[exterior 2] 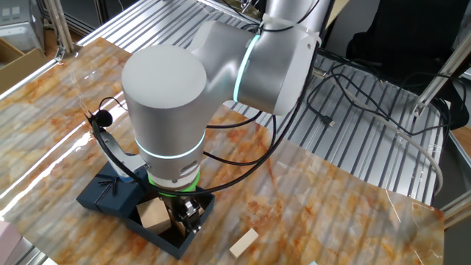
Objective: Take everything out of the gift box
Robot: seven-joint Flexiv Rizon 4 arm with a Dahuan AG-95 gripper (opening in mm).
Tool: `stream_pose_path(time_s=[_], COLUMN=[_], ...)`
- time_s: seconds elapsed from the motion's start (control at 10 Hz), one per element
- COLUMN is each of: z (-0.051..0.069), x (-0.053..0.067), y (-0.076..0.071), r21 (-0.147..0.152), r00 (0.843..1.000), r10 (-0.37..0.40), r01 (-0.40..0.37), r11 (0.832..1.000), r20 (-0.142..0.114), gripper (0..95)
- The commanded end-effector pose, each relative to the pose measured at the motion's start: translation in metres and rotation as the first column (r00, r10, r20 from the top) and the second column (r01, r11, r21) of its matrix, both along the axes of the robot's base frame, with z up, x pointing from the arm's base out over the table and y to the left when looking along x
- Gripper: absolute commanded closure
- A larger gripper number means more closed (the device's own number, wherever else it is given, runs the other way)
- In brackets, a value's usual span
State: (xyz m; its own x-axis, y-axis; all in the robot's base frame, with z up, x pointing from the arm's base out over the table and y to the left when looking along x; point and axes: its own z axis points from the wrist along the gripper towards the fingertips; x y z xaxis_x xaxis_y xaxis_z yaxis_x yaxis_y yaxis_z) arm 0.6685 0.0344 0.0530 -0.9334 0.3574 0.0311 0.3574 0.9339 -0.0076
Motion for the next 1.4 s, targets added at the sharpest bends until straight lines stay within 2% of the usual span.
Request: stream_pose_path(time_s=[0.1, 0.7, 0.8, 0.9, 1.0, 1.2, 1.4], z=[-0.001, -0.004, -0.004, -0.004, -0.004, -0.005, -0.005], x=[0.000, -0.003, -0.003, -0.003, -0.003, -0.004, -0.005], y=[0.003, 0.011, 0.011, 0.011, 0.011, 0.013, 0.013], r21=[0.002, -0.001, -0.002, 0.001, 0.002, 0.008, 0.006], r00=[1.000, 1.000, 1.000, 1.000, 1.000, 0.999, 1.000], r10=[-0.001, -0.013, -0.011, -0.011, -0.013, -0.025, -0.007], r01=[0.001, 0.013, 0.011, 0.011, 0.013, 0.025, 0.007], r11=[1.000, 1.000, 1.000, 1.000, 1.000, 1.000, 1.000], r20=[-0.002, 0.001, 0.002, 0.003, 0.003, 0.020, 0.010], gripper=[19.0, 19.0, 38.0, 76.0, 95.0, 95.0, 95.0])
